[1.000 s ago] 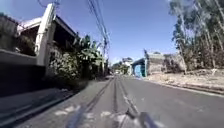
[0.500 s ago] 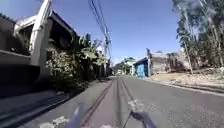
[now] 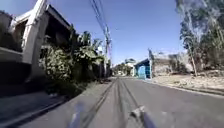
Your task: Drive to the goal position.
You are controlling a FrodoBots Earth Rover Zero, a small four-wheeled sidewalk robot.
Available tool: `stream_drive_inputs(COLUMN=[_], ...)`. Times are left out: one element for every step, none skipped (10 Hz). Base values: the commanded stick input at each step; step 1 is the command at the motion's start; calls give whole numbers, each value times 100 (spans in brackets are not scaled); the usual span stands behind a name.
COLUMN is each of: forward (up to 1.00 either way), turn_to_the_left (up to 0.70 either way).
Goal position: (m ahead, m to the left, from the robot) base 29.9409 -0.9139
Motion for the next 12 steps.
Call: stream_drive_inputs(forward=[85, 85, 85, 85, 85, 85, 85, 85, 85, 85, 85, 85], turn_to_the_left=[0, 0, 0, 0, 0, 0, 0, 0, 0, 0, 0, 0])
